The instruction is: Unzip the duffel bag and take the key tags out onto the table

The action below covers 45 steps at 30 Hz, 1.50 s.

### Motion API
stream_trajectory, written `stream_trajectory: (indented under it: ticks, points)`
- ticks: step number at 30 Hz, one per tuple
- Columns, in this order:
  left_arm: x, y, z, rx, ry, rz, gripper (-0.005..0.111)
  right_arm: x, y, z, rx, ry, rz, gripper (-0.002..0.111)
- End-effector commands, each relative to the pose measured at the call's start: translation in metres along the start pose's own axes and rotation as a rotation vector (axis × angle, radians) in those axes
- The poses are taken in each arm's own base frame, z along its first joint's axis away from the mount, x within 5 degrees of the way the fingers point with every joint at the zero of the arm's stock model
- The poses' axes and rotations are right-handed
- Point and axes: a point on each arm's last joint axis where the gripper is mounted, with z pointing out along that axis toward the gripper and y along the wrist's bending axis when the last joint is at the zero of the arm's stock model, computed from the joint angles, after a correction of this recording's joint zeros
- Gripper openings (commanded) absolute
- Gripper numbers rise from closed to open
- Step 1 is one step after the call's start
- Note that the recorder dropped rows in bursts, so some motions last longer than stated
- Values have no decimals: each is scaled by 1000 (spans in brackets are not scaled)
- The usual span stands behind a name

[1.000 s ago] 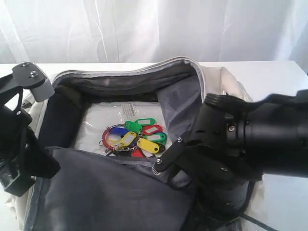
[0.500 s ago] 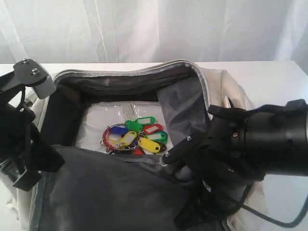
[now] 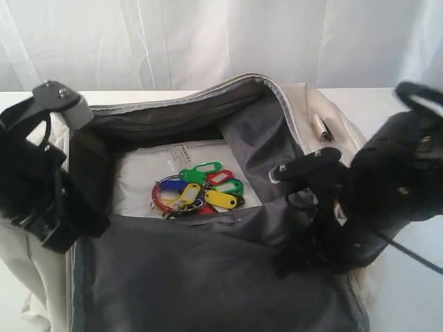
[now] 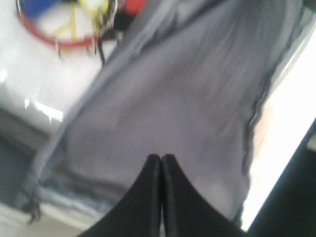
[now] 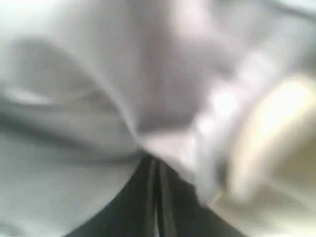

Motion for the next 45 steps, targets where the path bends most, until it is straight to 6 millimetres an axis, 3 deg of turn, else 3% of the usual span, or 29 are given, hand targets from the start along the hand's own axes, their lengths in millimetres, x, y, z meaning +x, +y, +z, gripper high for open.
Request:
stream_trajectory:
  ticks: [1, 3, 6, 9, 12, 15, 17, 19, 26, 33, 38, 45]
  points:
    - [-41, 0, -26, -20, -175, -53, 0, 22, -18, -68, -29, -176, 20, 0]
    - [-66, 12, -24, -49, -162, -93, 0, 40, -28, -104, -47, -300, -4, 0]
    - [-92, 35, 11, -11, -101, -267, 0, 65, -44, -142, -9, -501, -60, 0]
    - [-93, 51, 46, 2, -33, -350, 0, 79, -56, -150, 63, -626, -49, 0]
    - [-88, 63, 76, 14, 55, -480, 3, 86, -50, -139, 5, -717, -50, 0]
    - [-86, 67, 85, 12, 76, -501, 24, 86, -46, -139, -14, -718, -75, 0]
    - [-84, 71, 90, -17, 91, -480, 54, 86, -45, -139, -18, -723, -82, 0]
    - [-84, 75, 93, -50, 82, -502, 64, 86, -45, -139, -20, -727, -83, 0]
    - [-78, 84, 118, -41, 127, -572, 63, 85, -45, -139, -17, -733, -88, 0]
    - [-85, 80, 133, 92, 67, -682, 60, 85, -45, -139, -14, -739, -92, 0]
    - [-86, 81, 138, 106, 57, -691, 46, 85, -45, -139, -15, -741, -92, 0]
    - [-82, 86, 154, 113, 63, -734, 14, 85, -45, -139, -11, -742, -94, 0]
